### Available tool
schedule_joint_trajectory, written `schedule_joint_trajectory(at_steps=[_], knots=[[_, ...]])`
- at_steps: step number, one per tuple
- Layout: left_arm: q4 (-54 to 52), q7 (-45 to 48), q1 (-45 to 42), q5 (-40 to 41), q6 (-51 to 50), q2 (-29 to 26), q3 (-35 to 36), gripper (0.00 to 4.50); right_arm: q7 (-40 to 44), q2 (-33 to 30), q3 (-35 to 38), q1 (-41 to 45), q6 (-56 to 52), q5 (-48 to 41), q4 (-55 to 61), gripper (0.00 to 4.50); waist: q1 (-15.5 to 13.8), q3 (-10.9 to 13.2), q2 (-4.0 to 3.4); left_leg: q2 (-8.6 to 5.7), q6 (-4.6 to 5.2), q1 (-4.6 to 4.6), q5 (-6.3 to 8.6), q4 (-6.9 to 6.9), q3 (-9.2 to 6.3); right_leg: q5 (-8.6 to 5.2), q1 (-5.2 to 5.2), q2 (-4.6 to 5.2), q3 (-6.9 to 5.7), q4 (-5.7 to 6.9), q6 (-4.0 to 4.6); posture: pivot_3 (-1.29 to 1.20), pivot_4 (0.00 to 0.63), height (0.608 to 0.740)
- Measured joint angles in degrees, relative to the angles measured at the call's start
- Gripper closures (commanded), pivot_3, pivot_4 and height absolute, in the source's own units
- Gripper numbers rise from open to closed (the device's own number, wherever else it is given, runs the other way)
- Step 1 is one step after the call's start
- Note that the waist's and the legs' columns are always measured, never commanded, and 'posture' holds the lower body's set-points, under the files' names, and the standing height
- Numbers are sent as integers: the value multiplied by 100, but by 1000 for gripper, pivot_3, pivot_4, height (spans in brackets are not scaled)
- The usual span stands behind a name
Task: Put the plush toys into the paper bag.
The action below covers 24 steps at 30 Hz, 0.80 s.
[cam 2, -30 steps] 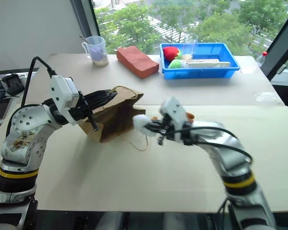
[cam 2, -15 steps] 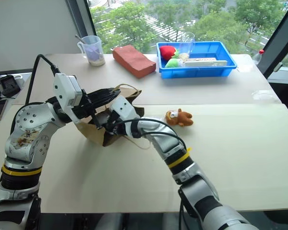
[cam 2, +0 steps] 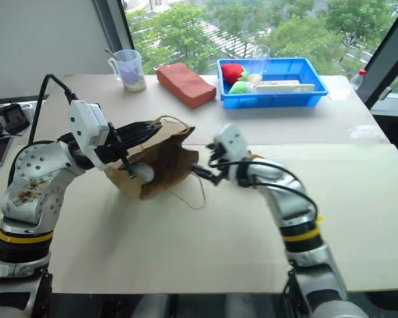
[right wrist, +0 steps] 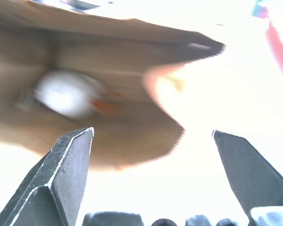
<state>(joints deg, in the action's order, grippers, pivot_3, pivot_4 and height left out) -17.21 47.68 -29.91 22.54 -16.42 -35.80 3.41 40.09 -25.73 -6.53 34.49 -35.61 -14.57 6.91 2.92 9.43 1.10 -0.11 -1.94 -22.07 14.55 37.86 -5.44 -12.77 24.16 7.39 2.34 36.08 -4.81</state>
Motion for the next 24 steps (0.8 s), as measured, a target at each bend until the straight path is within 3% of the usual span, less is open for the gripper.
schedule_joint_trajectory(at_steps=[5,11,14,24], knots=[[11,17,4,-2,1,-1,4,4500,127,-877,45,-5,298,468,-714,33,-18,0,1,0,0,0,0,1,6,0,-5,0,5,-13,0,0,150,740],[25,33,-12,-5,3,4,-17,4500,155,-688,-19,118,273,564,-1618,33,-7,0,1,0,0,-4,0,1,8,0,-2,0,7,-12,0,0,150,740],[35,37,-22,-7,4,4,-18,4500,132,-672,-12,229,288,607,-1850,820,-22,0,1,0,0,-5,0,2,8,0,-4,0,6,-10,0,0,150,740],[37,35,-24,-10,3,4,-18,4500,235,-699,59,197,696,699,-1968,4174,-30,0,1,0,-1,-3,0,2,8,0,-5,0,6,-13,0,0,150,740]])
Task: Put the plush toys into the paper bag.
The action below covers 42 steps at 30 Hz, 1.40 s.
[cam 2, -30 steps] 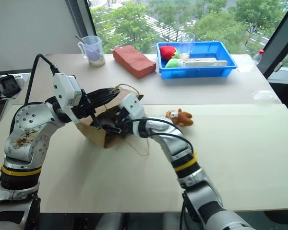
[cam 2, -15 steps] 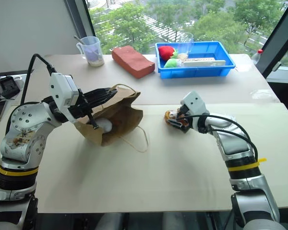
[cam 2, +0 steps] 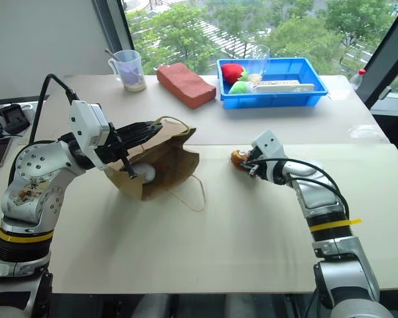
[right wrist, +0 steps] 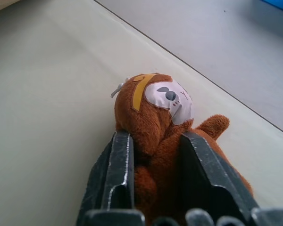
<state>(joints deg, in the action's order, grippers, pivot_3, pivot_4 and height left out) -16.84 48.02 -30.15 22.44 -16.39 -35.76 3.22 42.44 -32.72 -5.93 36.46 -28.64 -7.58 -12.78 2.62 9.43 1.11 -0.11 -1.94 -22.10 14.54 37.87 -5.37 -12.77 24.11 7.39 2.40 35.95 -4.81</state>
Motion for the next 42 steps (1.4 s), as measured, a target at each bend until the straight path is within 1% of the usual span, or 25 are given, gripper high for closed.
schedule_joint_trajectory(at_steps=[1,2,4,8,10,13,17,21,25,26,28,31,33,34,38,39,42], knots=[[1,-1,-2,0,0,0,0,4500,52,23,42,-65,-48,-80,160,4488,0,0,0,0,0,-1,0,0,0,0,1,0,0,1,0,0,150,740],[3,-3,-8,0,-1,0,0,4500,114,61,69,-125,-153,-196,349,4488,1,0,0,1,0,-1,0,0,-2,0,2,0,-1,3,0,0,150,740],[7,-2,-42,2,-2,0,-3,4500,372,135,38,-260,-601,-613,1118,4488,4,0,-1,0,1,-7,0,0,-3,0,7,0,-1,12,0,0,150,740],[10,17,-63,3,-2,0,-3,4500,825,-12,-211,-301,-1326,-1160,2420,4488,0,0,0,0,2,-6,1,1,-7,0,0,0,-5,10,0,0,150,740],[9,32,-63,3,-1,-1,-3,4500,833,94,-294,-238,-1572,-1319,2692,4488,-7,0,0,-1,2,-5,1,2,-8,0,-1,0,-5,8,0,0,150,740],[20,47,-68,2,-1,1,-10,4500,663,433,-485,46,-1807,-1402,2816,4488,-4,0,0,-1,0,-2,0,5,-8,0,1,0,-4,4,0,0,150,740],[35,60,-82,4,0,13,-29,4500,262,1048,-693,396,-1770,-1296,2585,4488,7,0,0,0,-1,3,-1,5,-9,0,3,0,-5,15,0,0,150,740],[41,86,-84,5,0,21,-61,4500,-213,1663,-947,671,-1346,-859,1746,4488,4,0,-1,-2,-4,-1,-2,5,-10,0,3,0,-5,21,0,0,150,740],[41,100,-87,8,0,26,-85,4500,-479,2057,-1042,811,-927,-542,1022,4488,15,0,-1,-1,-6,-3,-4,1,-11,0,8,0,-6,22,0,0,150,740],[41,102,-87,11,0,26,-85,4500,-613,2285,-1046,908,-730,-439,680,4488,34,0,-1,-1,-7,-2,-4,0,-11,0,8,0,-6,23,0,0,150,740],[31,103,-89,16,-1,32,-91,4500,-800,2521,-1046,1037,-460,-293,212,3606,70,0,-1,-1,-10,-2,-6,-2,-11,0,9,0,-6,23,0,0,150,740],[12,102,-91,17,-4,48,-95,4500,-933,2754,-1014,1076,-156,-219,-257,2615,101,0,-1,-1,-13,-2,-7,-3,-13,0,9,0,-6,24,0,0,150,740],[-1,102,-90,21,-6,48,-95,4500,-929,2770,-981,1051,-59,-216,-358,1818,104,0,-1,-1,-12,-3,-7,-3,-14,0,9,0,-6,23,0,0,150,740],[-6,102,-90,23,-7,48,-95,4500,-923,2773,-957,1041,-37,-216,-358,1579,106,0,-1,-1,-12,-3,-7,-3,-14,0,9,0,-6,23,0,0,150,740],[-30,100,-88,30,-8,48,-95,4500,-838,2786,-889,929,-18,-277,-219,172,133,0,-2,-1,-9,-2,-5,-4,-14,0,10,0,-6,25,0,0,150,740],[-30,99,-88,30,-8,48,-95,4500,-779,2782,-870,882,-25,-296,-143,32,140,0,-2,-1,-9,-2,-5,-4,-14,0,10,0,-7,25,0,0,150,740],[-29,98,-88,29,-8,54,-95,4500,-669,2736,-819,767,-149,-459,173,32,142,0,-2,-1,-8,-1,-4,-4,-15,0,9,0,-7,26,0,0,150,740]])
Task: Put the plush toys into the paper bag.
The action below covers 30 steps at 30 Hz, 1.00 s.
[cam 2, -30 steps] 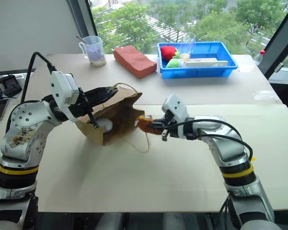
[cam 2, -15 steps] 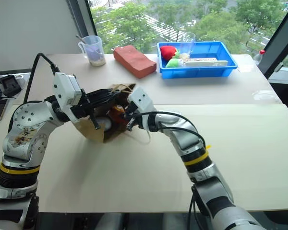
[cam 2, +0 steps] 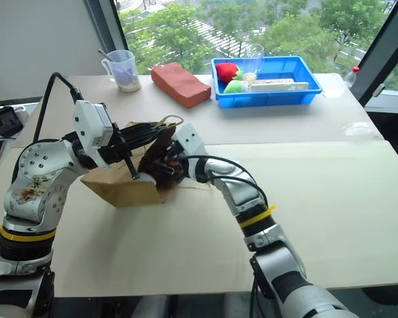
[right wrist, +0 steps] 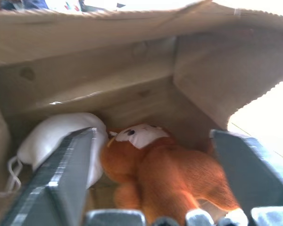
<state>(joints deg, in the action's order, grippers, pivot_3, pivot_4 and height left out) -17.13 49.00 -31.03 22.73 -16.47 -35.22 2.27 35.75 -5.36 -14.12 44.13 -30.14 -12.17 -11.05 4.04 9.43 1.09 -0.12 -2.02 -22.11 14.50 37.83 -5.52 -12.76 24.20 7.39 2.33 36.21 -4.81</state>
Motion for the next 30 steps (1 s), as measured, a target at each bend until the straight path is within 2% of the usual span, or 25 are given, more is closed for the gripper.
schedule_joint_trajectory(at_steps=[3,6,10,14,17,27,30], knots=[[1,-1,-2,-1,1,29,-3,4500,232,-245,39,-171,-279,-201,619,32,-24,0,0,-1,2,-2,1,0,-2,0,-3,0,-1,-3,0,0,150,740],[6,2,3,-2,2,26,1,4500,757,-1092,76,-584,-726,-500,1519,32,-100,0,0,-2,5,-5,3,2,-5,0,-7,0,-5,-9,0,0,150,740],[15,2,24,-5,4,12,20,4500,1195,-2018,-141,-1152,-1060,-428,2032,32,-119,0,1,0,10,0,6,2,-3,0,-7,0,-5,-13,0,0,150,740],[17,2,20,-7,5,59,-4,4500,973,-1853,-650,-1307,-879,46,1736,32,3,0,1,0,8,11,5,3,9,0,-4,0,5,-17,0,0,150,740],[18,4,20,-8,5,65,-13,4500,762,-1617,-782,-1302,-644,282,1416,832,-10,0,1,0,6,10,3,5,8,0,-6,0,6,-15,0,0,150,740],[18,7,20,-7,1,61,-12,4500,532,-1444,-668,-1206,-365,478,1230,4354,-59,0,1,-1,6,0,3,4,2,0,-6,0,1,-10,0,0,150,740],[198,-94,-146,62,-130,184,15,4500,310,-1378,-212,-1241,-201,401,1316,4435,-82,0,1,-1,5,0,3,5,1,0,-7,0,1,-12,0,0,150,740]])
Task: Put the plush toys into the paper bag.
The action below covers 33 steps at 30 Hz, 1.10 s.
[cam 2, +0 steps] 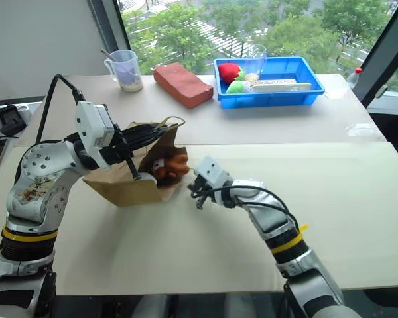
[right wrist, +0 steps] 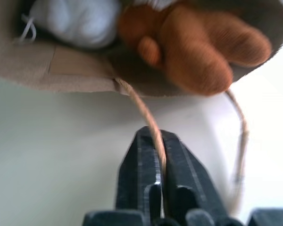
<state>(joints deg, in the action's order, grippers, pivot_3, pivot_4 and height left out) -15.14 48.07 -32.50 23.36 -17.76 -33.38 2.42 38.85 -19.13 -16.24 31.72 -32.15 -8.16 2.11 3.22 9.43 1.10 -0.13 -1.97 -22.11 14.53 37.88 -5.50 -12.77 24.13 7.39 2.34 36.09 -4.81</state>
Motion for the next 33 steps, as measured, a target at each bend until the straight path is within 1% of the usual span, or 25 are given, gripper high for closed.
schedule_joint_trajectory(at_steps=[2,5,8,9,12,14,16,18,21,24,28,32,33], knots=[[329,-105,-359,111,-112,238,9,4500,-302,166,499,-64,13,-144,320,4435,-61,0,1,0,-1,0,-1,2,0,0,0,0,0,0,0,0,150,740],[980,-165,-1003,132,-94,557,-23,4500,-726,249,974,-61,-25,-227,1006,4435,-106,0,0,-3,-3,-2,-2,6,-3,0,-1,0,-3,2,0,0,150,740],[1942,-172,-1741,53,158,887,-51,4500,-1056,166,1356,-42,-140,-232,1815,4435,-109,0,1,-5,-4,-5,-2,6,-5,0,-4,0,-5,3,0,0,150,740],[2436,-140,-2061,7,316,1045,-59,4500,-1143,96,1449,-55,-226,-226,2122,4435,-110,0,1,-4,-4,-8,-2,6,-5,0,-2,0,-7,2,0,0,150,740],[3449,44,-2710,-101,738,1318,-84,4500,-1165,-227,1457,-78,-321,-205,2764,4435,-79,0,1,-5,-2,-13,-1,6,-5,0,-1,0,-8,-4,0,0,150,740],[3908,289,-2959,-132,946,1378,-120,4500,-1150,-451,1453,-79,-507,-218,3165,4435,-44,0,1,-5,1,-12,0,5,-4,0,1,0,-7,-6,0,0,150,740],[4146,551,-3009,-166,1037,1370,-140,4500,-1142,-556,1447,-81,-824,-298,3424,4435,10,0,0,-4,5,-8,3,4,-3,0,1,0,-6,-3,0,0,150,740],[4352,885,-2999,-179,1019,1296,-198,4500,-1147,-494,1423,-74,-1352,-575,3671,4435,67,0,0,-3,13,-10,7,2,-5,0,4,0,-6,0,0,0,150,740],[4378,1406,-2879,-224,864,1054,-368,4500,-1162,-259,1194,68,-2126,-973,3818,4435,109,0,0,-4,14,-4,7,3,-5,0,2,0,-3,6,0,0,150,740],[4293,1824,-2593,-264,604,789,-468,4500,-1150,-145,846,172,-2469,-1164,3676,4435,88,0,0,-4,13,-2,7,3,-8,0,1,0,-4,10,0,0,150,740],[3726,2124,-2134,-173,57,606,-510,4500,-1178,-72,597,383,-2440,-1082,2958,4435,36,0,0,-4,7,-12,3,6,-14,0,2,0,-6,8,0,0,150,740],[2736,2063,-1764,61,-494,515,-481,4500,-1110,-268,540,560,-2159,-905,2477,4435,15,0,0,-4,6,-12,3,5,-15,0,5,0,-7,6,0,0,150,740],[2532,1980,-1682,144,-610,488,-419,3896,-1017,-378,546,586,-2095,-896,2421,4500,26,0,0,-4,6,-11,3,5,-15,0,4,0,-7,6,0,0,150,740]])
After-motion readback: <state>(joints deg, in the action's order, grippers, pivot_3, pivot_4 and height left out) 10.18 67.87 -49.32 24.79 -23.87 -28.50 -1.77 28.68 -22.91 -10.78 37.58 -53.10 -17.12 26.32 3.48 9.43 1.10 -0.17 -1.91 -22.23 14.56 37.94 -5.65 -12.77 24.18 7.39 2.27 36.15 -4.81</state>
